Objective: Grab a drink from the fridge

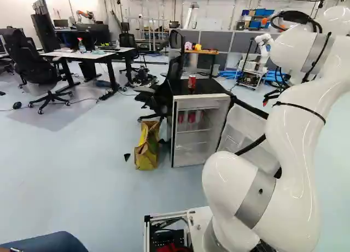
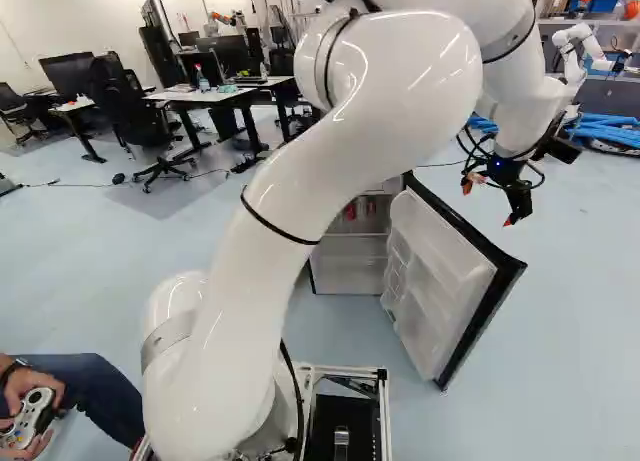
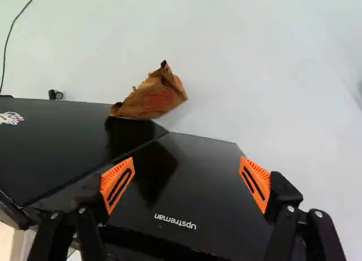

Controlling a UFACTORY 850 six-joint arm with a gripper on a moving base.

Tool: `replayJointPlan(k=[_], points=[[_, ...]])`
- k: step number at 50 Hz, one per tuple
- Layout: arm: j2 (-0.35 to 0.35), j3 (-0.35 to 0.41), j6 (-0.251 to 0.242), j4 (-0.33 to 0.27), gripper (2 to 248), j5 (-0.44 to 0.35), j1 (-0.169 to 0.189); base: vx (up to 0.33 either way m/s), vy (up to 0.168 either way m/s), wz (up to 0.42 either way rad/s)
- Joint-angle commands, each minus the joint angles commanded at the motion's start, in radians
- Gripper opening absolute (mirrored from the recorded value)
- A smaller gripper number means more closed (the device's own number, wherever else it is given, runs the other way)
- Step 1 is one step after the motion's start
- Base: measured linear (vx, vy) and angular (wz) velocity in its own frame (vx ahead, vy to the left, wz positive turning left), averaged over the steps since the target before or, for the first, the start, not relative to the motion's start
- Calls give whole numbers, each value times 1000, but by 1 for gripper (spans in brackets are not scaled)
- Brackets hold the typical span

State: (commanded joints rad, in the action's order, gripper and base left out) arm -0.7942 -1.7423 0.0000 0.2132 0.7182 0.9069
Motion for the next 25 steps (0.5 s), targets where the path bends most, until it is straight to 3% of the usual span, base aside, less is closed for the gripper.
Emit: replayJointPlan(k=[14, 25], points=[[-82, -86, 0, 0, 247, 81, 6, 0, 0, 0], [-84, -89, 0, 0, 247, 81, 7, 0, 0, 0]])
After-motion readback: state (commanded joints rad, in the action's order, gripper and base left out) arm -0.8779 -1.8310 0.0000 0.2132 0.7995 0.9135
